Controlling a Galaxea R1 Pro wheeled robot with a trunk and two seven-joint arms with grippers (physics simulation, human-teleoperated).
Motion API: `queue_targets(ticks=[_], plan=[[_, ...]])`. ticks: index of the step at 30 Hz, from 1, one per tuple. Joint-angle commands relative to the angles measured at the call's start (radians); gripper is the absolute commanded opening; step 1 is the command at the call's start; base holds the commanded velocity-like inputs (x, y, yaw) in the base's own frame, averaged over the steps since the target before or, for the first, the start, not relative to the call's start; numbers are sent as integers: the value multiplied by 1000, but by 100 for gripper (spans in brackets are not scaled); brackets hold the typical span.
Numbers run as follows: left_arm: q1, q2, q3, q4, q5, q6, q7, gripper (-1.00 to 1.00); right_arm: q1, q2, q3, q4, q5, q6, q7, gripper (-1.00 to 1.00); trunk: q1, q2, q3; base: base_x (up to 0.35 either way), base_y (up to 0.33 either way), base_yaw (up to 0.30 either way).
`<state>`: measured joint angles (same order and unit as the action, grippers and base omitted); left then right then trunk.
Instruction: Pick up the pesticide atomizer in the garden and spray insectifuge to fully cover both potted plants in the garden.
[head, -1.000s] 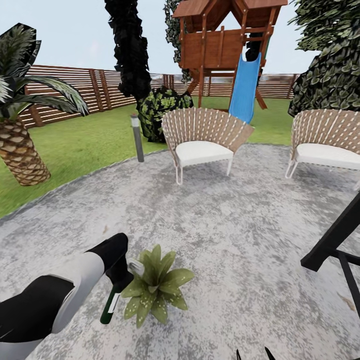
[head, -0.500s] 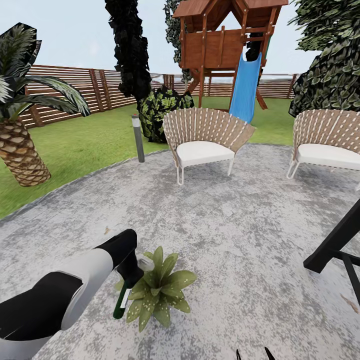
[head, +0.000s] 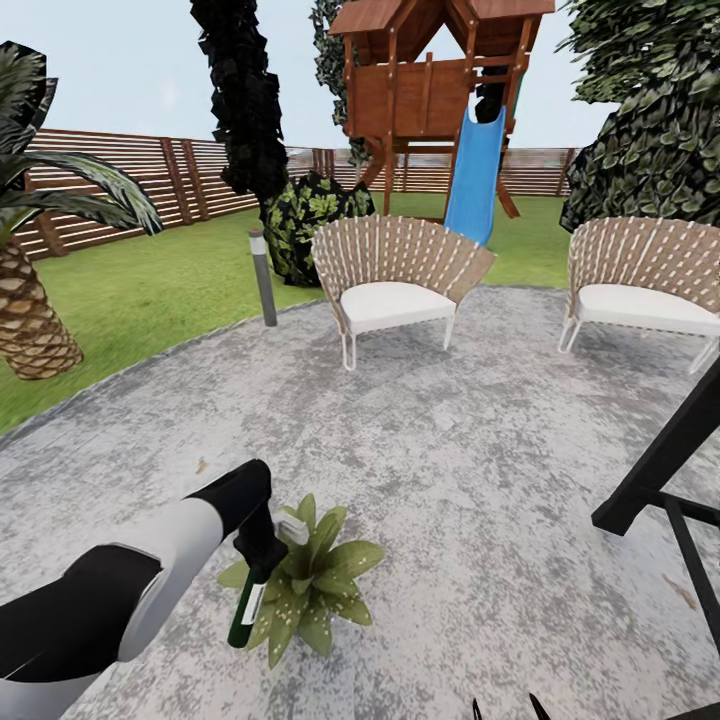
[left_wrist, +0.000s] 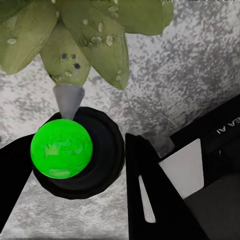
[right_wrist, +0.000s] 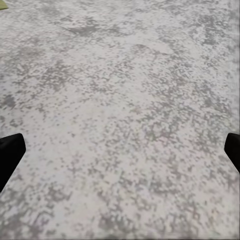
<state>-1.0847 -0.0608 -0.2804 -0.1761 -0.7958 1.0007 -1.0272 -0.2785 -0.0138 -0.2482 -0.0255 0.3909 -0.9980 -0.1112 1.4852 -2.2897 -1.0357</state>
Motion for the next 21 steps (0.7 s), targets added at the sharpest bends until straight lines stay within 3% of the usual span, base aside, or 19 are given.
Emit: queue_targets(ticks=[1, 7, 13, 21], plan=[[-1, 1, 3, -2, -9, 6, -10, -100, -1, 0, -2, 1, 11, -2, -10, 100, 0, 0, -1, 0, 0, -46], [-13, -13, 4, -5, -10, 8, -12, -100, -1, 0, -2, 1, 11, -2, -10, 100, 0, 0, -1, 0, 0, -8], [0, 1, 0, -3, -10, 3, -13, -100, -1, 0, -2, 1, 11, -1, -10, 100, 0, 0, -1, 0, 0, 0], [-5, -12, 1, -3, -9, 0, -13, -100, -1, 0, -2, 1, 11, -1, -10, 100, 0, 0, -1, -66, 0, 0]])
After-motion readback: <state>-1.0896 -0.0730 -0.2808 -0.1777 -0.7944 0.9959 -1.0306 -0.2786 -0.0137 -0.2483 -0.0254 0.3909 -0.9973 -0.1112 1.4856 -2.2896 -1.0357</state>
